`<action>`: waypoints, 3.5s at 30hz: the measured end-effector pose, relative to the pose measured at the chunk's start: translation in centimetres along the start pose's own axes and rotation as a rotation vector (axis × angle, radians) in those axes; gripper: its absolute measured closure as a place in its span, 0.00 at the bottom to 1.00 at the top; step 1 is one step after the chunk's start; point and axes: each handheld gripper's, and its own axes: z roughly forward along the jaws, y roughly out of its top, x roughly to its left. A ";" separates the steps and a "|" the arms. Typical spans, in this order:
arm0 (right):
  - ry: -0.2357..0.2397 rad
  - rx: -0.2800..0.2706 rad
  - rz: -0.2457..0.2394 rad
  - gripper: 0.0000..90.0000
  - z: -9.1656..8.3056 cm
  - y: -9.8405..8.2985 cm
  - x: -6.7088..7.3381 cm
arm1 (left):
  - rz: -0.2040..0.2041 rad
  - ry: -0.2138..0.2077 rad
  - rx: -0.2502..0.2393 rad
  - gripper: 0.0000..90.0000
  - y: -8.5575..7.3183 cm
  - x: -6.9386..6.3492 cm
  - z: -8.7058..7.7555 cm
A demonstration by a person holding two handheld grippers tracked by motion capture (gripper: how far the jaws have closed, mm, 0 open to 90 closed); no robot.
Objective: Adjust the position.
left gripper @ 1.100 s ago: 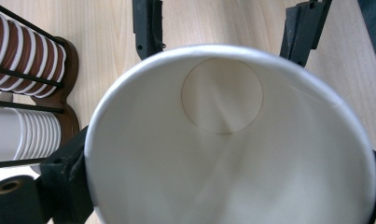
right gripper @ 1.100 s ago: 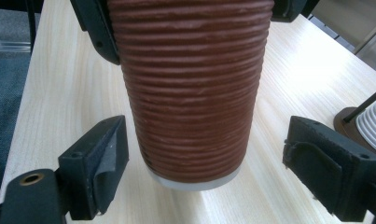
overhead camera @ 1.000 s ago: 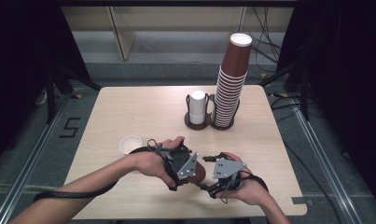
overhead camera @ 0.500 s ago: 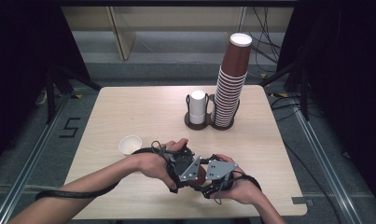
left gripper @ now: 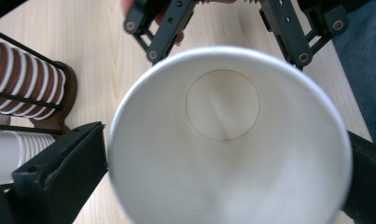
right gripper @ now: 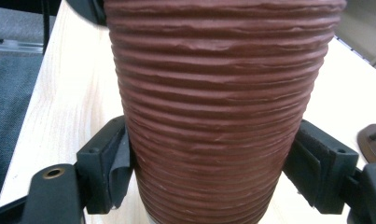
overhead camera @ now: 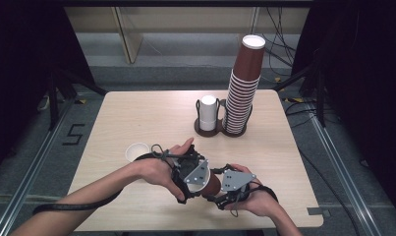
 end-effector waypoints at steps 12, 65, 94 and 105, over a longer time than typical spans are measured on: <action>-0.131 -0.081 0.072 0.25 -1.4 -1.3 -0.8 | -0.208 0.106 -0.154 0.00 -2.2 0.3 -0.6; -0.213 -0.224 0.253 0.25 0.1 -0.9 -0.5 | -0.730 0.220 -0.619 0.09 -3.3 -0.9 4.4; -0.216 -0.146 0.331 0.04 -0.5 -1.5 -0.6 | -0.682 0.360 -0.626 0.14 -4.1 -1.5 2.8; -0.319 -0.174 0.360 0.04 -2.9 -3.1 -1.6 | -0.737 0.458 -0.617 0.14 -5.4 -1.6 1.7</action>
